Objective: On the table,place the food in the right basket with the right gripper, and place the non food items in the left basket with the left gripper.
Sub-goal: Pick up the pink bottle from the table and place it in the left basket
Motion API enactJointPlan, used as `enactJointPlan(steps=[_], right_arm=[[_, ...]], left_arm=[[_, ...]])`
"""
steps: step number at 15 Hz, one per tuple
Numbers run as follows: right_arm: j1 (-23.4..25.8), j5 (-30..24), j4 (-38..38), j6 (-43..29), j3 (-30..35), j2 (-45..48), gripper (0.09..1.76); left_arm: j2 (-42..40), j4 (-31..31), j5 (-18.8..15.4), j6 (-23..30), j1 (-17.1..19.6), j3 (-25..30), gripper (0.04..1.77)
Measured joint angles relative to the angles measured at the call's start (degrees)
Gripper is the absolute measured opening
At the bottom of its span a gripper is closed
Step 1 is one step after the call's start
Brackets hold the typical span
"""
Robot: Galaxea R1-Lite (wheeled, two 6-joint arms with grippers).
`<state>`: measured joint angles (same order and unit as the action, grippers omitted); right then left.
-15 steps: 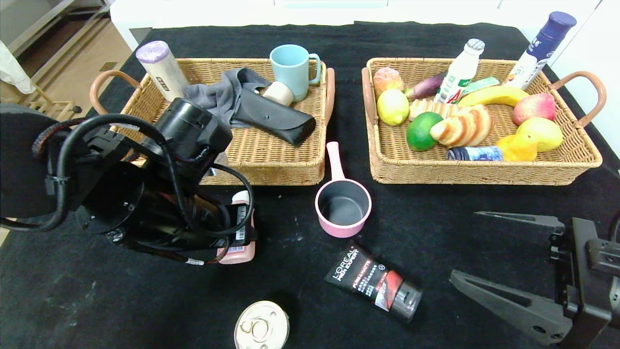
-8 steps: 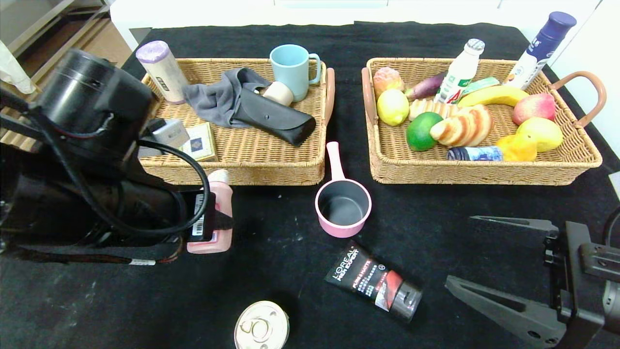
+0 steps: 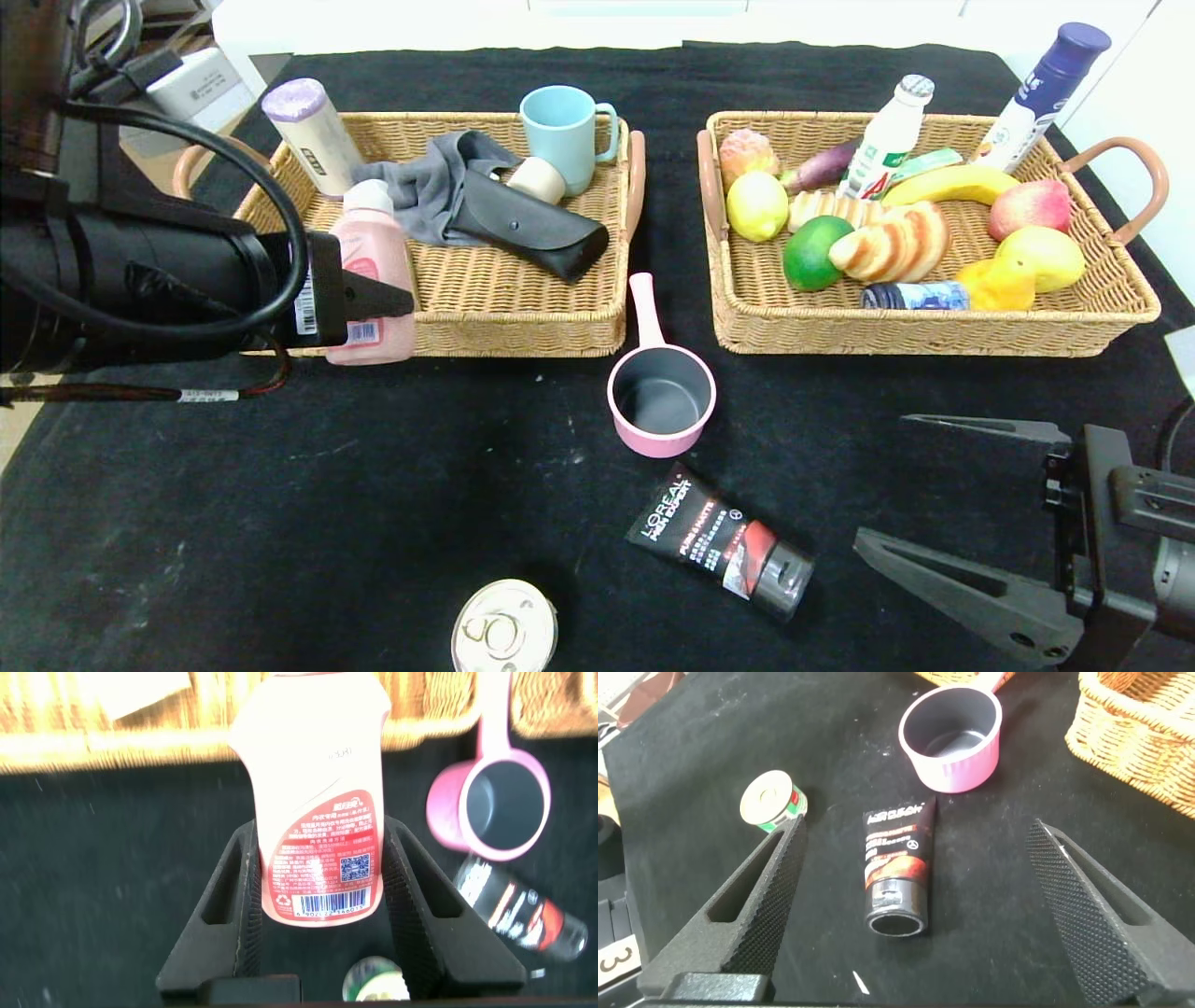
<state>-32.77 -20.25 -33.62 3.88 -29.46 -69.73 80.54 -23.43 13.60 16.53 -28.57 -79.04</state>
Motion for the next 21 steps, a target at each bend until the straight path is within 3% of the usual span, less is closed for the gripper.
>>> enactJointPlan(steps=[6, 11, 21], right_arm=[[0.57, 0.02, -0.24, -0.11, -0.57, -0.04, 1.71], [1.22, 0.05, 0.00, -0.50, -1.35, -0.44, 1.71], [1.66, 0.02, -0.17, -0.20, -1.35, -0.26, 1.71]], left_arm=[[5.42, 8.78, -0.46, -4.22, 2.39, -2.13, 0.83], [12.24, 12.21, -0.62, -6.08, 3.78, -8.69, 0.83], [20.31, 12.54, -2.28, -6.86, 6.08, -17.32, 0.83]])
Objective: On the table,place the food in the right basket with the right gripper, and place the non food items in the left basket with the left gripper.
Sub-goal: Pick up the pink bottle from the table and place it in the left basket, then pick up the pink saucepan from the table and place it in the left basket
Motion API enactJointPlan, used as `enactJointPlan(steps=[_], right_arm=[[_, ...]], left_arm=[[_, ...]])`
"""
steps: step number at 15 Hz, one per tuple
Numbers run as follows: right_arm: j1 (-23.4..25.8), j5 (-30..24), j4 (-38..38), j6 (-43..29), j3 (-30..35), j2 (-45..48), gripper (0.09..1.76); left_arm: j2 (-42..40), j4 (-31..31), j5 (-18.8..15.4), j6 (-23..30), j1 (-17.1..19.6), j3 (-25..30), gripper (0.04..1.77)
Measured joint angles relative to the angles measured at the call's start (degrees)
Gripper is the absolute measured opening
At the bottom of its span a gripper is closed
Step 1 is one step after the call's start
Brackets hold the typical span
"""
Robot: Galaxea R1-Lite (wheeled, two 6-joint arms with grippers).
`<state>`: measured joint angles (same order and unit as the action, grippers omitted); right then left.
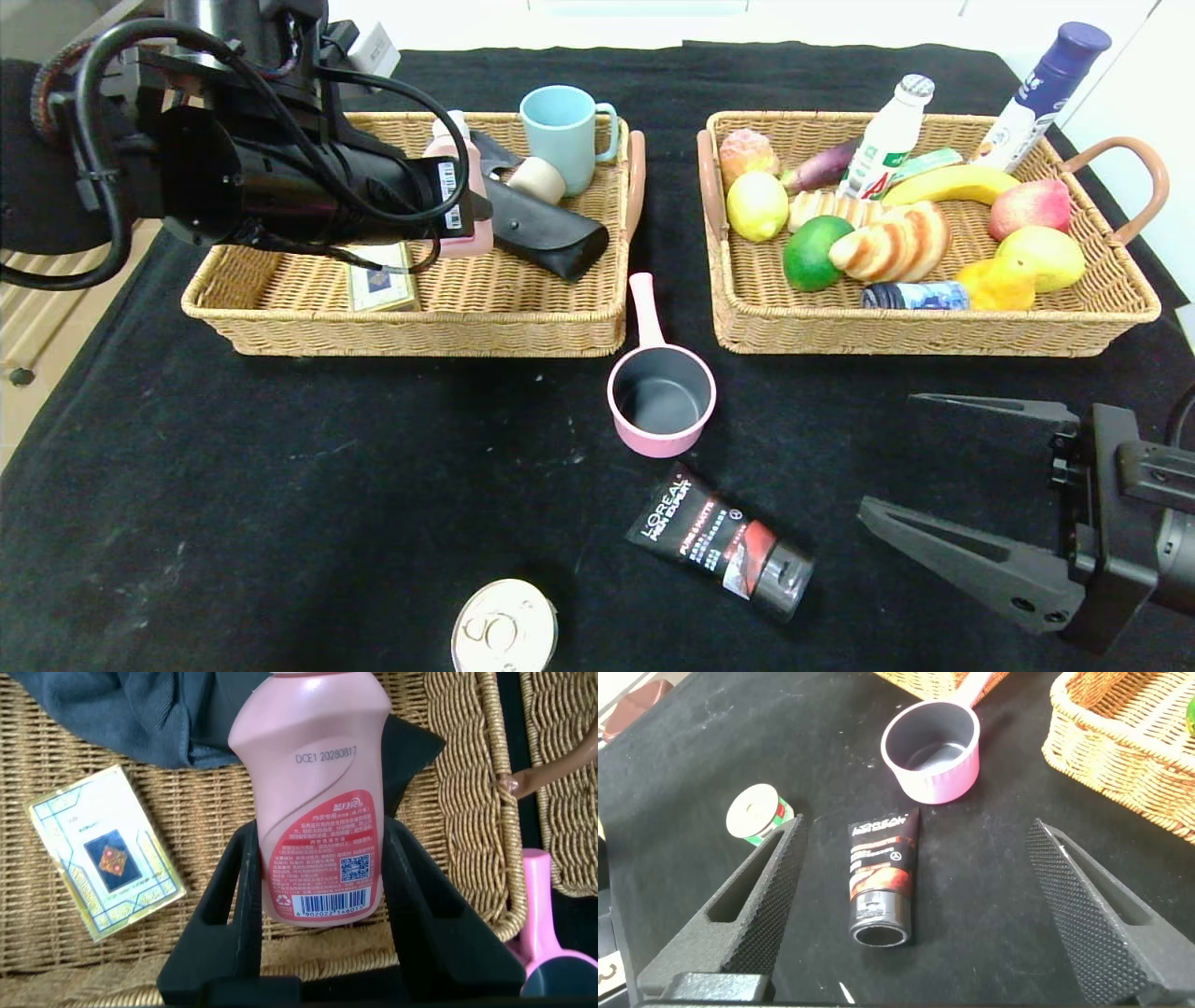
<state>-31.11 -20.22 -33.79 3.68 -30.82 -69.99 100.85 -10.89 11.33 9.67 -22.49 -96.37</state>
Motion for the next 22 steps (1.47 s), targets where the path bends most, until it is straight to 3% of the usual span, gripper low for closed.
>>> enactJointPlan(steps=[7, 14, 22], right_arm=[[0.00, -0.02, -0.05, 0.06, 0.04, 0.11, 1.71], [0.02, -0.02, -0.02, 0.06, 0.11, -0.10, 1.71], [0.00, -0.02, 0.00, 0.06, 0.20, -0.16, 1.71]], left_arm=[[2.04, 0.02, -1.00, 0.00, 0.15, -1.79, 0.83], [2.27, 0.04, -1.05, 0.00, -0.02, -1.73, 1.33], [-1.66, -0.85, -1.05, 0.20, -4.10, 2.54, 1.57]])
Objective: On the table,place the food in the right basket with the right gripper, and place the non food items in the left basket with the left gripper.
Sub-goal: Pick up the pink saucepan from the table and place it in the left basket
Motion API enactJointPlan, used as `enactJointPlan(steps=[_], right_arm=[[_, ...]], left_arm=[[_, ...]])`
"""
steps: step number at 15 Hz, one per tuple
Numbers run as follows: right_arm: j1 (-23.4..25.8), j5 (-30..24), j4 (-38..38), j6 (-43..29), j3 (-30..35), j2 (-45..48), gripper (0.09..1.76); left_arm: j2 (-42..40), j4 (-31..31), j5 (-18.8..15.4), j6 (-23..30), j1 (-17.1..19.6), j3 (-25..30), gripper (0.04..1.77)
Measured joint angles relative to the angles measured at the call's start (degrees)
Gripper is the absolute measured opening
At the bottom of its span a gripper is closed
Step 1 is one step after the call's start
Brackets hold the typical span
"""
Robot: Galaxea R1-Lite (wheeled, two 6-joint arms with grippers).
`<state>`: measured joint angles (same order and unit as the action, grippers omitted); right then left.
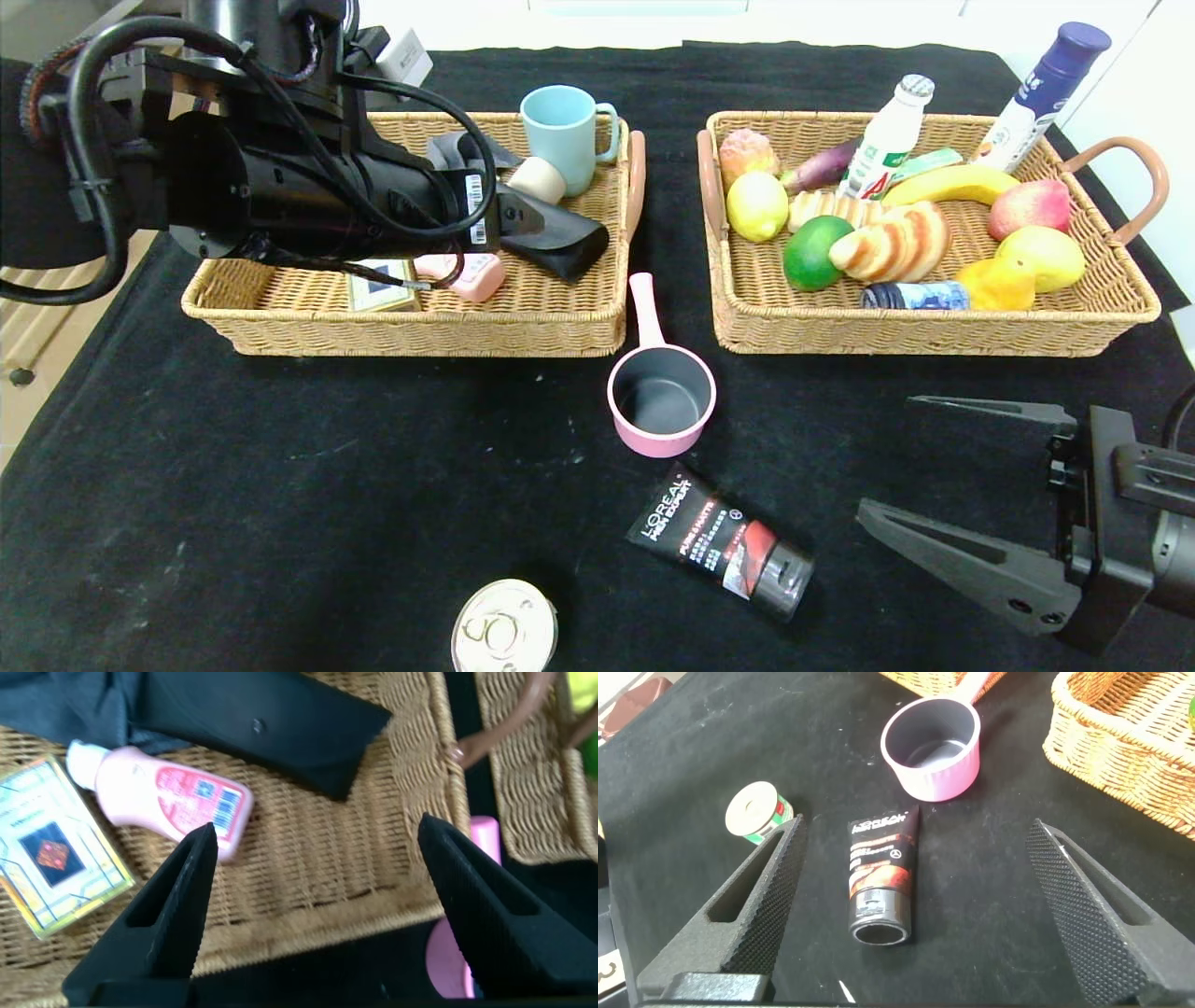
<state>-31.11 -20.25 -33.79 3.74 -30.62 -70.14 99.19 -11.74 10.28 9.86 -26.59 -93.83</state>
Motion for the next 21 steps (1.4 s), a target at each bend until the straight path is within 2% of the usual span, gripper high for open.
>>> enactJointPlan(steps=[6, 11, 15, 21], right_arm=[[-0.06, 0.05, 0.00, 0.05, 0.12, -0.11, 1.71], [-0.09, 0.05, 0.02, 0.06, 0.12, -0.26, 1.71], [-0.06, 0.07, 0.00, 0.11, 0.06, -0.28, 1.71], [-0.04, 0.07, 0.00, 0.09, 0.00, -0.30, 1.71]], left_arm=[[-4.82, -1.90, 0.27, 0.35, -6.53, 7.45, 1.65], [-5.42, -4.18, 1.01, 0.96, -12.71, 11.19, 1.68], [-3.17, -4.19, 2.69, 2.18, -15.19, 11.61, 1.69], [-0.22, -4.16, 2.89, 5.23, -17.31, 11.50, 1.70]])
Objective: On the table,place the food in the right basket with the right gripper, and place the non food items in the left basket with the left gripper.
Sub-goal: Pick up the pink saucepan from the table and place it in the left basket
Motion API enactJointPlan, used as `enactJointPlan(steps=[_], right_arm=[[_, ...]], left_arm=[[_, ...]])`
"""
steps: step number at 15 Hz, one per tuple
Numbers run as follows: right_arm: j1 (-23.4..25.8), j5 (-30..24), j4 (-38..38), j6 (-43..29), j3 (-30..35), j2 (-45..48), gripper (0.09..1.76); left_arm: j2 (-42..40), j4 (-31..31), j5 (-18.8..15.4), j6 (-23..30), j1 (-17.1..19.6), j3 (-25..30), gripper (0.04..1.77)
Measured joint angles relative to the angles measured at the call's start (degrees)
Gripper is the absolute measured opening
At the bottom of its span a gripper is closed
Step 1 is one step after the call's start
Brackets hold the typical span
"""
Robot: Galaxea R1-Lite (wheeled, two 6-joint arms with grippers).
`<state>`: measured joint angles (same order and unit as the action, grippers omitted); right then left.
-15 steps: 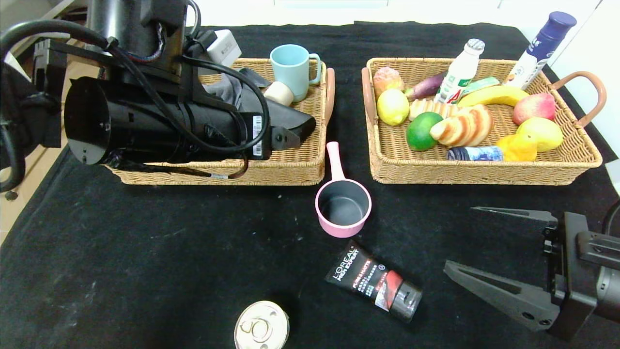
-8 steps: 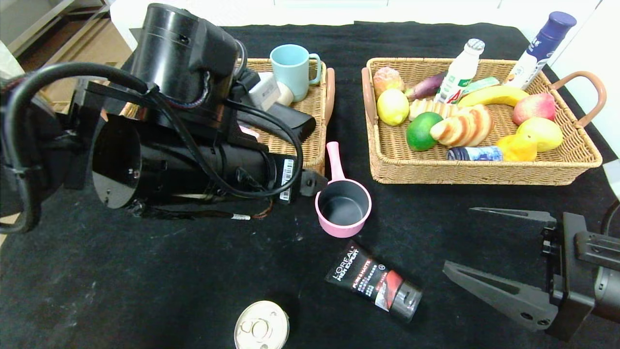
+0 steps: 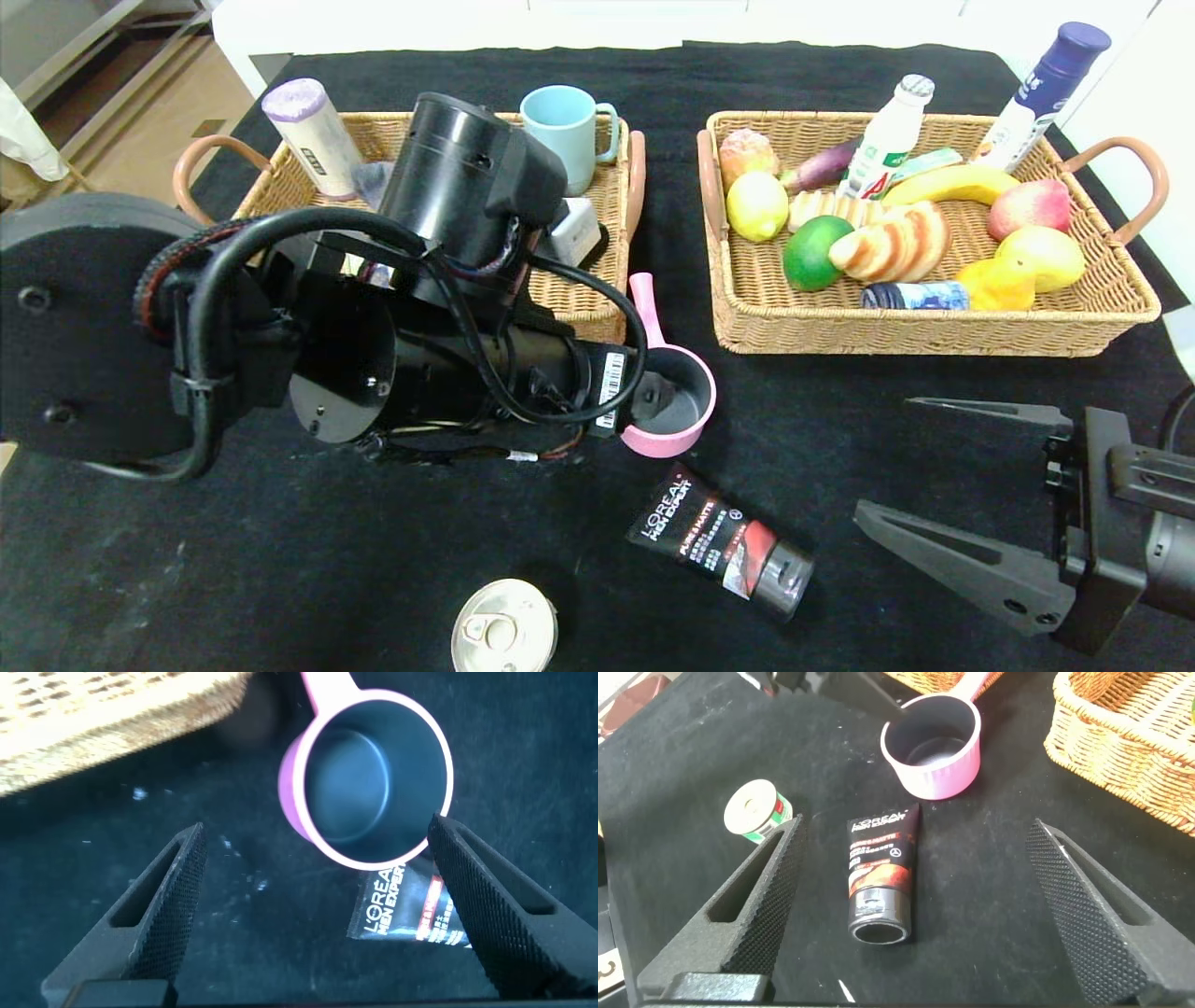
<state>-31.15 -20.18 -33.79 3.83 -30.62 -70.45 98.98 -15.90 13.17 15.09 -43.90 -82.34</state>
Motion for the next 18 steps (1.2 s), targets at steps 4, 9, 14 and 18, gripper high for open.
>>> enactJointPlan(steps=[4, 9, 14, 18], right_arm=[[0.00, 0.00, 0.00, 0.00, -0.02, -0.06, 1.71], [-0.05, 0.00, -0.05, 0.00, 0.01, -0.30, 1.71], [-0.10, 0.00, -0.02, 0.00, 0.06, -0.39, 1.71], [-0.11, 0.00, -0.07, -0.02, 0.09, -0.61, 1.71]], left_arm=[[1.30, -0.11, 1.22, 0.45, -0.37, -0.33, 1.71], [2.43, 0.22, 2.76, 1.57, -0.98, -0.66, 1.71], [3.91, 0.71, 2.93, 1.79, -1.27, -1.79, 1.71], [5.10, 0.71, 3.23, 3.07, -1.27, -2.21, 1.72]])
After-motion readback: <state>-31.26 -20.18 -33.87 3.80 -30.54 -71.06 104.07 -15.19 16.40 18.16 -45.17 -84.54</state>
